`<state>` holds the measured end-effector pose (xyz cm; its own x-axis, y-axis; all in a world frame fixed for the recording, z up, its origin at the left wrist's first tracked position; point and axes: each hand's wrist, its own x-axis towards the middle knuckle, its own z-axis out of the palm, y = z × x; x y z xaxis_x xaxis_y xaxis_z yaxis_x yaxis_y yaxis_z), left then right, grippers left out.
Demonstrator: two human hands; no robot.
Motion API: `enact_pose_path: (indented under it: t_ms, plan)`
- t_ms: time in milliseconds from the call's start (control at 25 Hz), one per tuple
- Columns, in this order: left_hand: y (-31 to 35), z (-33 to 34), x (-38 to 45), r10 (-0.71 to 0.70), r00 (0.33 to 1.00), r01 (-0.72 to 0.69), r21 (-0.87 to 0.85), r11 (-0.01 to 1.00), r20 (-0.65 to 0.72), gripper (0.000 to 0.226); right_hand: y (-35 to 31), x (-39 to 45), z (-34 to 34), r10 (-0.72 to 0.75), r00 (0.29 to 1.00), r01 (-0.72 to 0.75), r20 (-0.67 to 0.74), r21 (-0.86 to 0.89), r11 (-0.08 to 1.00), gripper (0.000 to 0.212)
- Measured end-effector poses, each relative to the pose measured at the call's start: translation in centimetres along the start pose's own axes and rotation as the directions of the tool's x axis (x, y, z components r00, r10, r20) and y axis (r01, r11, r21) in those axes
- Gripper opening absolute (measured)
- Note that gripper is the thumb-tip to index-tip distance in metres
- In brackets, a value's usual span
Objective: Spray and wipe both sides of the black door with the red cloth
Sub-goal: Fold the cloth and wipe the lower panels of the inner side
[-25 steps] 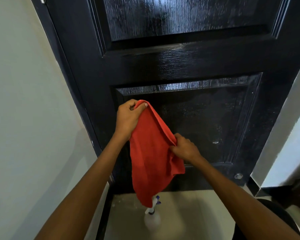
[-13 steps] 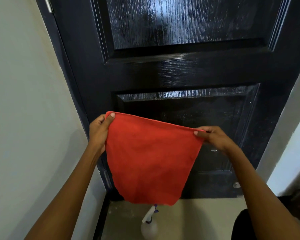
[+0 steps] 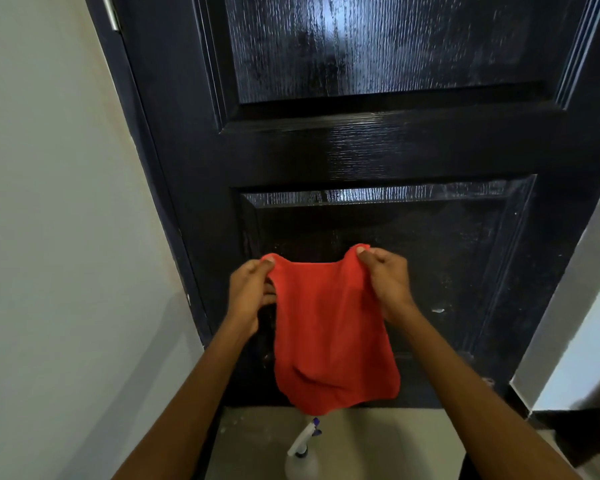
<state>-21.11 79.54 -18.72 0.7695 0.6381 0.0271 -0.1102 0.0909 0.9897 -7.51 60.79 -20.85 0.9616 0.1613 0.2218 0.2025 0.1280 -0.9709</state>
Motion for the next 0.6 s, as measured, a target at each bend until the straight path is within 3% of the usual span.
enact_pose_path:
  t_ms: [160,280,440,520,600]
  plan:
    - [-1.3,5.3,-4.5,0.008,0.984,-0.012,0.019,1.000,0.179,0.022,0.1,-4.3,2.9,-0.236,0.951,0.281,0.200,-0.239,0.930,0.019]
    - [-1.4,5.9,-5.3,0.065,0.962,-0.072,0.014,0.997,0.267,0.026,-0.3,-5.2,2.3,-0.270,0.910,0.353,0.314,-0.248,0.902,0.029]
    - [-1.5,4.3,-4.4,0.122,0.920,-0.157,0.065,0.985,0.371,0.048,-0.7,-4.4,0.7,-0.353,0.827,0.484,0.437,-0.234,0.843,0.035]
    - [-1.9,3.5,-3.7,0.260,0.913,-0.314,0.137,0.939,0.314,0.051,-1.1,-4.5,0.5,-0.386,0.845,0.468,0.371,-0.159,0.870,0.029]
    - [-2.9,2.7,-2.2,0.385,0.907,-0.419,0.271,0.866,0.173,0.042,-1.8,-4.4,0.4,-0.279,0.922,0.290,0.267,-0.005,0.957,0.026]
